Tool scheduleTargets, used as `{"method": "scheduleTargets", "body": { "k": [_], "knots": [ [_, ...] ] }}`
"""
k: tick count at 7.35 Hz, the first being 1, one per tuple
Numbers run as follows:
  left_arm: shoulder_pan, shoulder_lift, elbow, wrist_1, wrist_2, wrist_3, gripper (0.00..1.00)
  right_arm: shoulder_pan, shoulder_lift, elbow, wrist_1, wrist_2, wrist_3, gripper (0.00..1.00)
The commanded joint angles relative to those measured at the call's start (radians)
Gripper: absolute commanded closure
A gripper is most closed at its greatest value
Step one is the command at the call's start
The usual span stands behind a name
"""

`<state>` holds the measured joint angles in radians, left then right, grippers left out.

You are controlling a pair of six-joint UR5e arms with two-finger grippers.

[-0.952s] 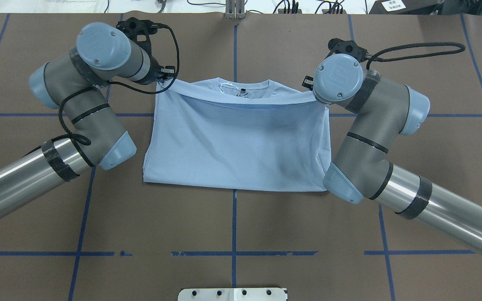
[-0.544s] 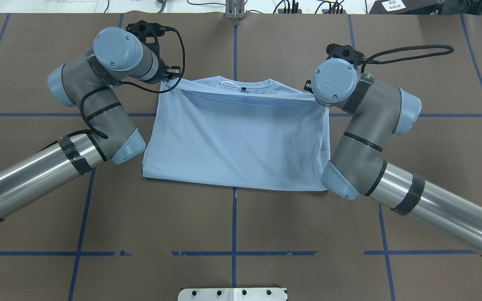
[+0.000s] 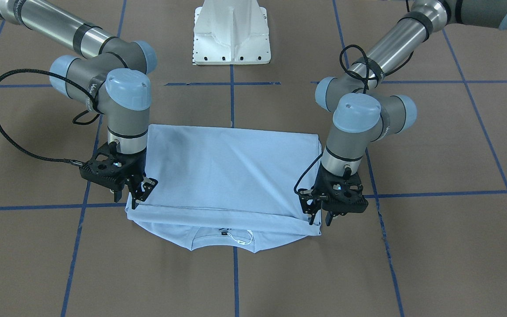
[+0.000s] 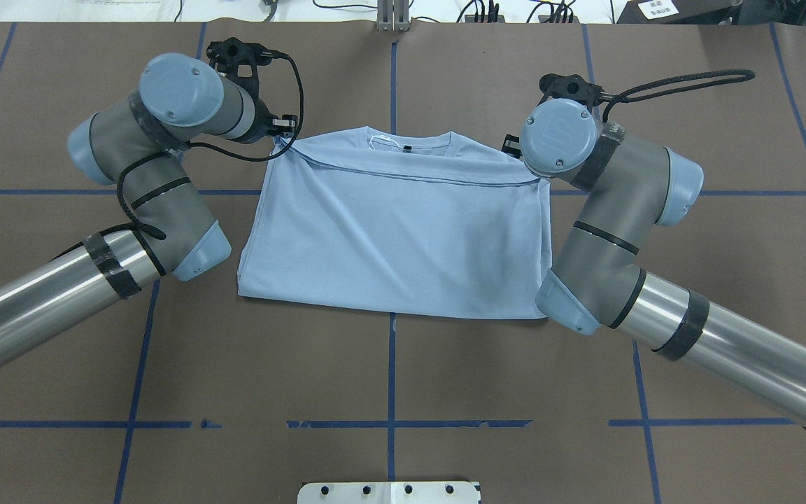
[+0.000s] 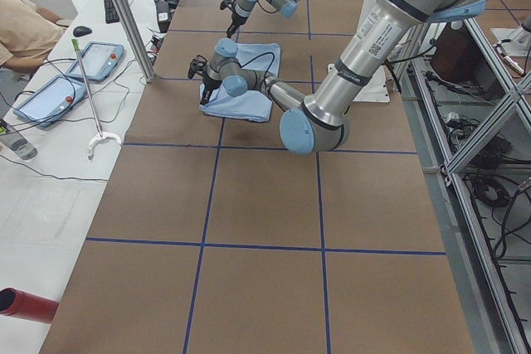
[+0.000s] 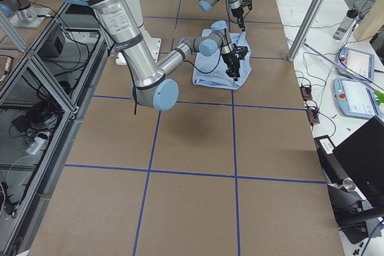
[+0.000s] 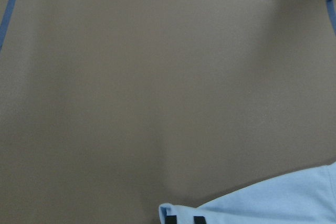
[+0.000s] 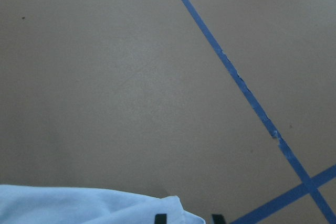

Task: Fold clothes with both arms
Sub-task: 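Release the hem and move the left gripper to the folded shirt's side edge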

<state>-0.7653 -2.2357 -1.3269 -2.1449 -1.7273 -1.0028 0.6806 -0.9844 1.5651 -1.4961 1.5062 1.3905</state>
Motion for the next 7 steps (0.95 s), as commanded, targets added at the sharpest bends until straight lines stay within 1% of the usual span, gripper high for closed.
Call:
{"method": "scheduleTargets", "body": {
  "k": [1,2,3,4,5,6,7],
  "knots": [
    [0.007,0.138,-0.195,-0.020,-0.046,0.009,0.00,0.011,-0.008,0.013,0.061,0.006,-0.084,0.00],
    [0.068,0.236,-0.309,-0.027,-0.038,-0.003,0.00,0.011,-0.010,0.013,0.071,0.006,-0.085,0.00],
    [0.119,0.325,-0.389,-0.032,0.015,-0.075,0.00,0.011,-0.011,0.013,0.077,0.005,-0.081,0.00],
    [0.185,0.353,-0.403,-0.047,0.040,-0.156,0.00,0.011,-0.014,0.013,0.094,0.005,-0.077,0.00],
    [0.223,0.364,-0.405,-0.049,0.078,-0.202,0.11,0.011,-0.013,0.013,0.094,0.003,-0.077,0.00],
    [0.237,0.387,-0.405,-0.049,0.078,-0.203,0.22,0.011,-0.013,0.013,0.094,0.005,-0.079,0.00],
    [0.245,0.404,-0.406,-0.049,0.080,-0.203,0.25,0.011,-0.013,0.013,0.094,0.003,-0.079,0.00]
  ]
}}
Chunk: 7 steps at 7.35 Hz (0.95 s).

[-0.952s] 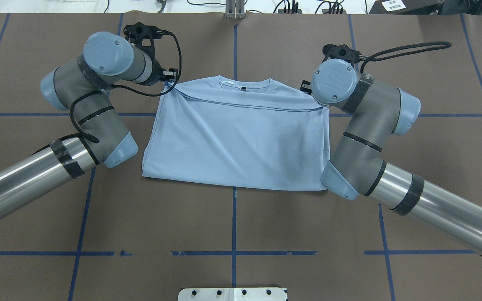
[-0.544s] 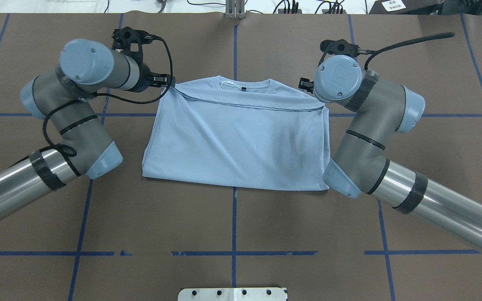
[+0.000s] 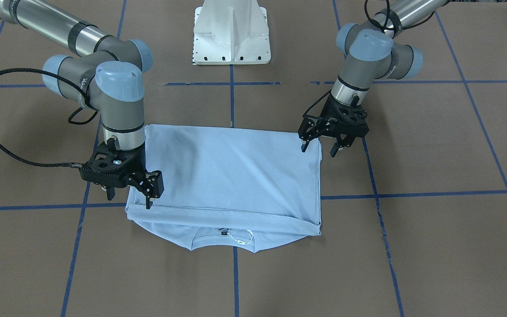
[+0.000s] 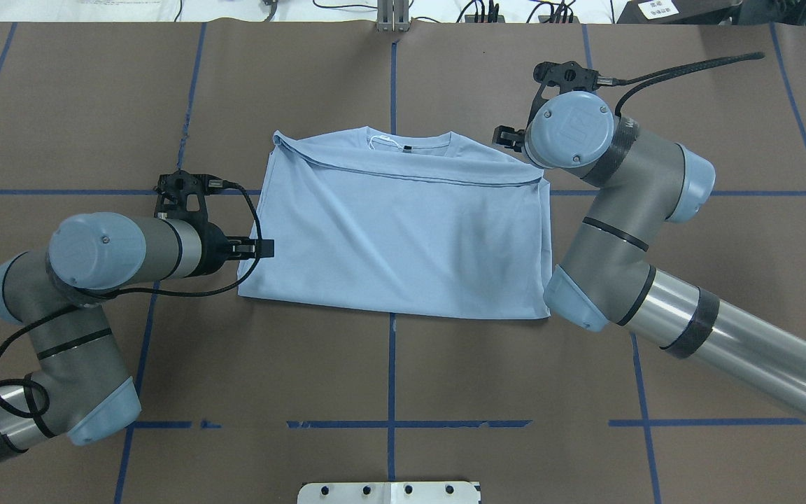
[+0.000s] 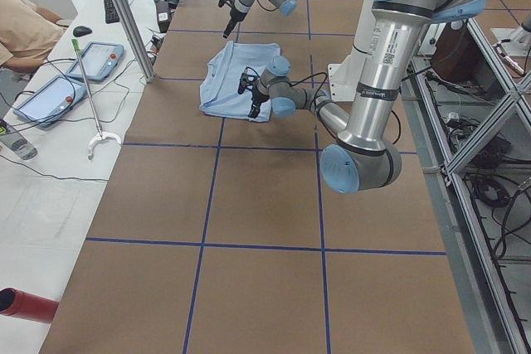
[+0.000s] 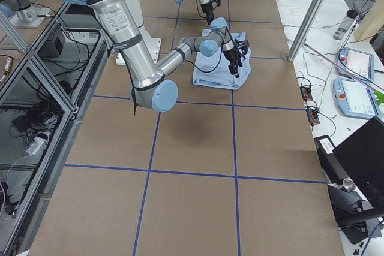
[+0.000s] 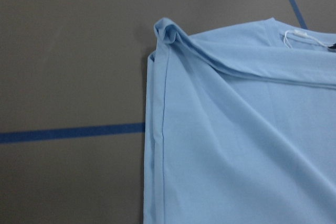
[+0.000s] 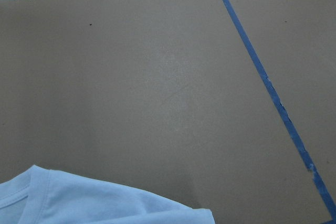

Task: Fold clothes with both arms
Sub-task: 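Release the hem and move the left gripper to the folded shirt's side edge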

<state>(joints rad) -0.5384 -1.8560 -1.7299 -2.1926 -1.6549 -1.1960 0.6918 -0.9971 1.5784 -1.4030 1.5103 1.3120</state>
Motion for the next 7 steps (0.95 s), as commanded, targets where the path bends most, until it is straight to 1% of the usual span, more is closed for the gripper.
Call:
{"method": "scheduleTargets", "body": {
  "k": [1,3,4,5,6,7],
  "knots": [
    [0.020,0.035,-0.007,-0.001,0.007,-0.011,0.26,-0.001,0.000,0.000,0.001,-0.001,0.001,0.00],
    [0.034,0.040,-0.013,-0.001,0.007,-0.011,0.31,-0.001,0.000,0.000,0.001,-0.001,0.000,0.00],
    [0.044,0.040,-0.014,-0.001,0.007,-0.017,0.37,-0.001,0.000,0.000,0.001,-0.001,0.000,0.00],
    [0.064,0.040,-0.014,-0.001,0.009,-0.046,0.46,-0.001,-0.002,-0.001,0.001,-0.001,0.000,0.00],
    [0.070,0.040,-0.019,-0.001,0.010,-0.048,0.48,-0.001,-0.002,-0.002,0.001,-0.002,-0.002,0.00],
    [0.074,0.040,-0.019,-0.001,0.012,-0.048,0.57,-0.001,-0.002,0.000,0.001,-0.002,-0.002,0.00]
  ]
}}
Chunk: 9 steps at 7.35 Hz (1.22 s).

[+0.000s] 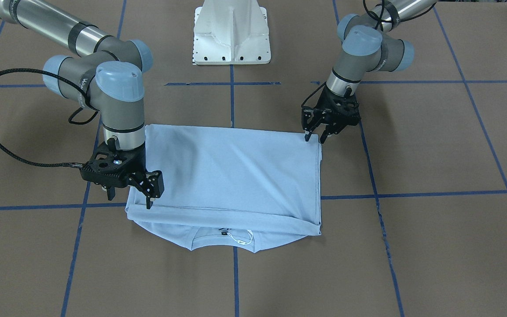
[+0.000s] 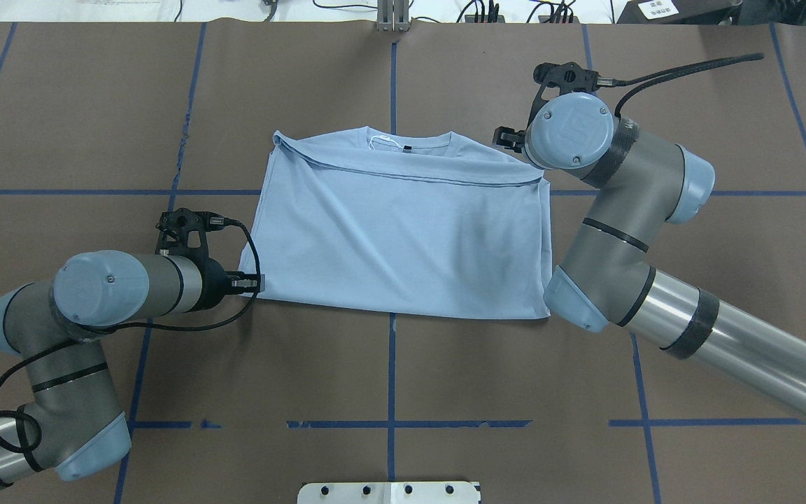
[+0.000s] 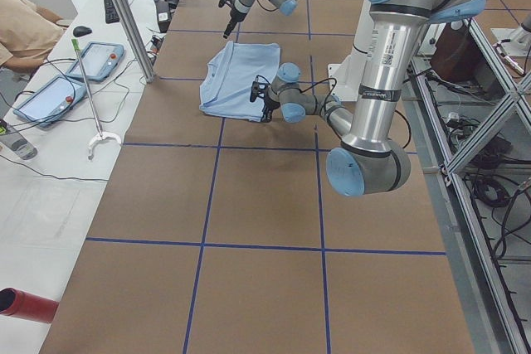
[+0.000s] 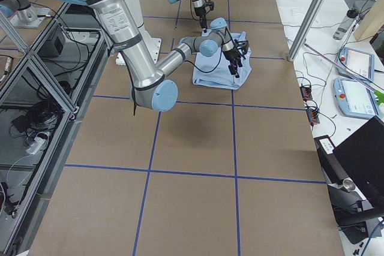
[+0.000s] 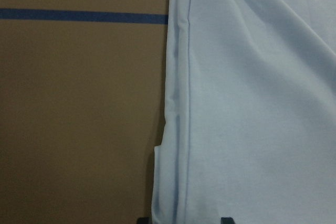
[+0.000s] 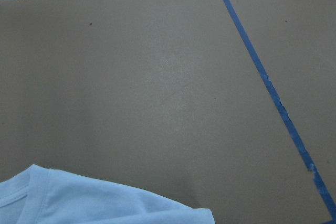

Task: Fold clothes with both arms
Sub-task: 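Grasp the side edge with the left gripper and fold it toward the right gripper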

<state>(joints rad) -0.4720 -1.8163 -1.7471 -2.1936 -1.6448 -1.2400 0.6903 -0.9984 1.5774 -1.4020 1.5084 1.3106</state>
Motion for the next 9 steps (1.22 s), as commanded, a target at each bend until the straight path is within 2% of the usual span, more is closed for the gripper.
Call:
{"method": "scheduleTargets", "body": {
  "k": [1,2,5,6,8,9],
  "knots": [
    [0.007,0.000,-0.002,0.000,0.002,-0.004,0.76,0.000,0.000,0.000,0.000,-0.001,-0.001,0.00],
    [0.007,0.000,-0.003,0.000,0.011,-0.004,1.00,0.000,0.000,-0.001,0.000,-0.001,0.001,0.00],
    [-0.005,0.055,-0.040,0.003,0.016,0.037,1.00,0.000,0.000,-0.001,0.000,-0.001,0.001,0.00],
    [-0.039,0.057,-0.029,0.003,0.022,0.122,1.00,0.000,0.000,-0.001,0.000,-0.001,0.002,0.00],
    [-0.198,0.039,0.056,0.003,0.017,0.288,1.00,-0.003,0.001,-0.001,0.000,-0.001,0.006,0.00],
    [-0.273,-0.033,0.148,0.002,0.017,0.354,1.00,-0.005,0.003,0.001,0.002,-0.001,0.007,0.00]
  ]
}}
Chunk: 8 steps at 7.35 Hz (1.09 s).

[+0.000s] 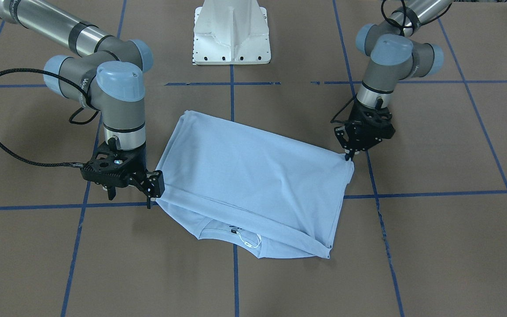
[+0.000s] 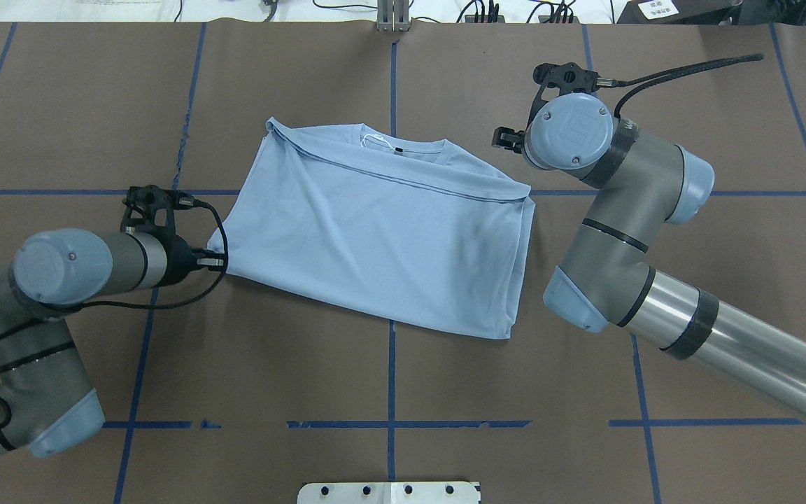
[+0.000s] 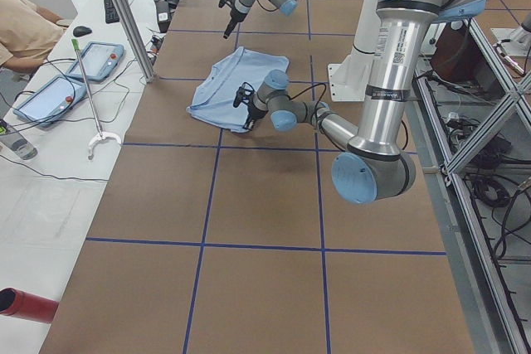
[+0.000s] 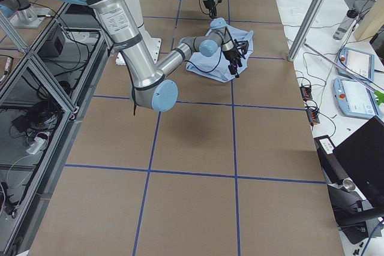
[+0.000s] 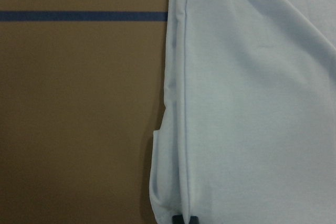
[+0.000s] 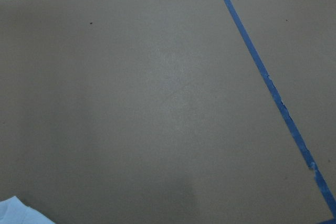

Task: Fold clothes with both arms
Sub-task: 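Grasp the side edge with the left gripper and fold it toward the right gripper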

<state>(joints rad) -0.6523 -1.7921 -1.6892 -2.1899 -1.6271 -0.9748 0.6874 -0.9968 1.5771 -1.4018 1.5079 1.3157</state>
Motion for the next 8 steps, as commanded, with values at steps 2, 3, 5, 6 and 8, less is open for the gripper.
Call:
{"method": "scheduleTargets", "body": {
  "k": [2,3,5,6,8],
  "knots": [
    [-0.208,-0.291,0.372,-0.001,-0.004,0.190,1.00,-0.002,0.006,0.003,0.001,0.000,0.002,0.00],
    [-0.240,-0.411,0.539,-0.005,0.000,0.223,1.00,-0.002,0.007,0.007,0.001,0.000,0.002,0.00],
    [-0.269,-0.515,0.747,-0.097,0.036,0.292,1.00,-0.003,0.009,0.040,-0.002,0.003,0.002,0.00],
    [-0.280,-0.509,0.740,-0.119,0.027,0.301,0.89,-0.009,0.010,0.040,-0.002,0.005,0.011,0.00],
    [-0.283,-0.439,0.628,-0.183,-0.064,0.301,0.00,-0.057,0.076,0.017,-0.003,-0.003,0.199,0.02]
  ]
}}
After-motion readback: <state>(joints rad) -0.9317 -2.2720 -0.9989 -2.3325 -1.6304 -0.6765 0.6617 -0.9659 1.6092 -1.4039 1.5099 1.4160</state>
